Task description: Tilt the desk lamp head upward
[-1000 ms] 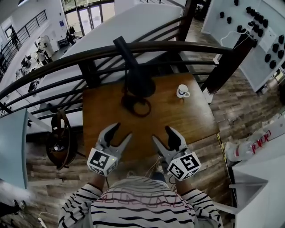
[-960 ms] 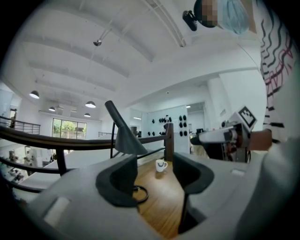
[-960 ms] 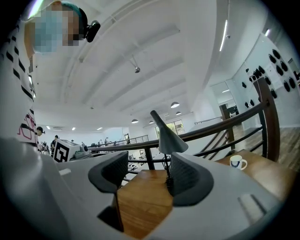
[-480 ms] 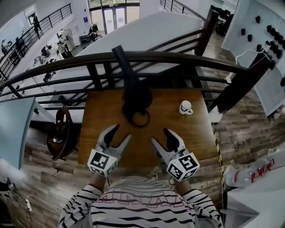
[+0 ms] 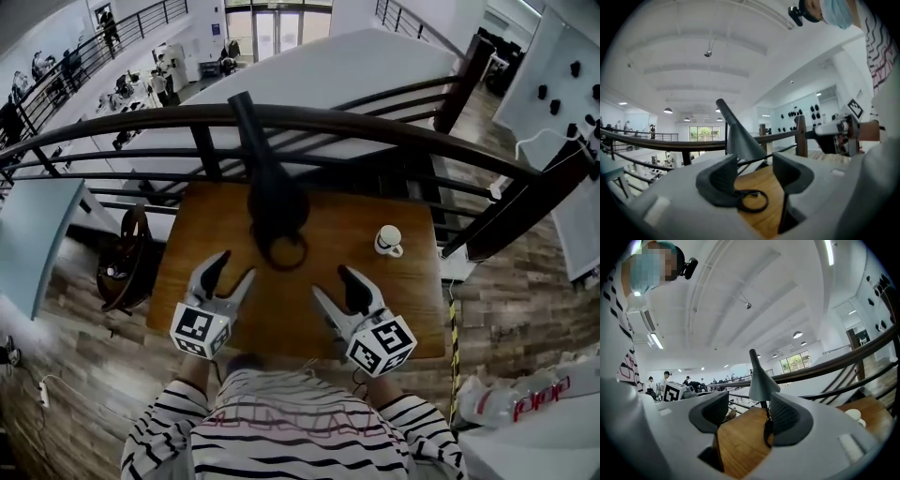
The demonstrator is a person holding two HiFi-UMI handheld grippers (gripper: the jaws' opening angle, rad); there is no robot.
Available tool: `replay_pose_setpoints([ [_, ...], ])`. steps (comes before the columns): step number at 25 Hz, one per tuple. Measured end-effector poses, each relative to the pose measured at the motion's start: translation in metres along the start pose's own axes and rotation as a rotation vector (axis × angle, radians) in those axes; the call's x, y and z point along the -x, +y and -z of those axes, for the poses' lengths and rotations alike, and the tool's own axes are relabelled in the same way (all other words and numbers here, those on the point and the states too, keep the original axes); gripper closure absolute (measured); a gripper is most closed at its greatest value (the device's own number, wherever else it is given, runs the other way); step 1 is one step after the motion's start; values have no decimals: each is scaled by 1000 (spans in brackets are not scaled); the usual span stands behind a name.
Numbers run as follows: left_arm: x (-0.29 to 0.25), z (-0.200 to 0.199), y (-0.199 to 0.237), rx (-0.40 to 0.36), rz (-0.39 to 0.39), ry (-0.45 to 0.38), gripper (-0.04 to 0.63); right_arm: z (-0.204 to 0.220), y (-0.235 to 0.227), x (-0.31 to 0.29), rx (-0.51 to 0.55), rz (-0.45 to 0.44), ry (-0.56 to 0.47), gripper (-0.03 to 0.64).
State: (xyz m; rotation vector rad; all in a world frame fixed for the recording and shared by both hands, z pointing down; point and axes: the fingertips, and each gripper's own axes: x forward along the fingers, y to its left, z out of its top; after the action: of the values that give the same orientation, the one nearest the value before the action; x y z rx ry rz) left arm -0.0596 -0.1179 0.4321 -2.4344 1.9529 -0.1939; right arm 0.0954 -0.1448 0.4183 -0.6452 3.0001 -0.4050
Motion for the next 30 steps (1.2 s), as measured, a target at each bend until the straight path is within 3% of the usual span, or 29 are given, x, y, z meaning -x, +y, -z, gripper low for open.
replay_pose_setpoints([
  [6,-5,7,30,9,-16,28,367,5,0,-19,-60,-7,-2,351],
  [23,-87,-9,140,-117,154,30,367,23,-12,-128,-146,51,18,348],
  [30,-133,13,164,-173,246,85,367,33,-24,-155,-187,87,30,348],
])
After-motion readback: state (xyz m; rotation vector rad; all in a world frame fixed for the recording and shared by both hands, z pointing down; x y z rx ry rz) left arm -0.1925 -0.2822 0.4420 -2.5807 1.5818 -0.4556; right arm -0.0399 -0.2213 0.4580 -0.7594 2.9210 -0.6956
